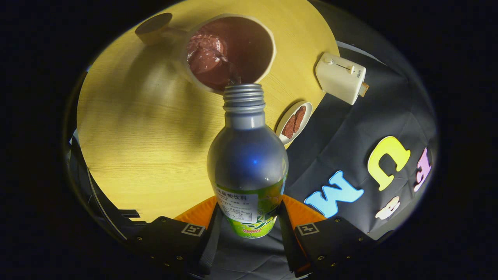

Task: Take the bottle from table, then pour the juice into the cup, finally place the bottle on the coaster

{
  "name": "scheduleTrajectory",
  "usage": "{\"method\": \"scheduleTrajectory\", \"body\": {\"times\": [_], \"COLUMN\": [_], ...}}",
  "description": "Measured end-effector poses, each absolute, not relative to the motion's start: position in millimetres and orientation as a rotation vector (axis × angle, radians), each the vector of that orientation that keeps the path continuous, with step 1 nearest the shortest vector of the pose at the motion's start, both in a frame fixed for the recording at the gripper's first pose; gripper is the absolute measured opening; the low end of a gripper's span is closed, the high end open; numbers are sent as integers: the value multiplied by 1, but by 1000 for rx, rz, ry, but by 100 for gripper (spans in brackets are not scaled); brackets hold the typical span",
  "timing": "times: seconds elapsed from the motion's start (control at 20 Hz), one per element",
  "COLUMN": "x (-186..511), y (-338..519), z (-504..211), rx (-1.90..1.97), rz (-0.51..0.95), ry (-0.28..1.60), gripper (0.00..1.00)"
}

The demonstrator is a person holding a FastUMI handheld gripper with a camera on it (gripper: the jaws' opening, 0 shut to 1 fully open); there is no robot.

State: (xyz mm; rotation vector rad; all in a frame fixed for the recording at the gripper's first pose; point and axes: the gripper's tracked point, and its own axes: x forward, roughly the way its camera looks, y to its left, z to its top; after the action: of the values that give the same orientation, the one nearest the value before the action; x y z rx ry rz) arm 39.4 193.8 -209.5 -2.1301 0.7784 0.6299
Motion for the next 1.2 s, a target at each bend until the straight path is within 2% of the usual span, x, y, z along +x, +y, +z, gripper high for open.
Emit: {"method": "scheduleTrajectory", "body": {"times": [1.2], "x": [43], "y": [202], "z": [-195], "rx": [-2267], "rz": [606], "ry": [726], "gripper": [70]}}
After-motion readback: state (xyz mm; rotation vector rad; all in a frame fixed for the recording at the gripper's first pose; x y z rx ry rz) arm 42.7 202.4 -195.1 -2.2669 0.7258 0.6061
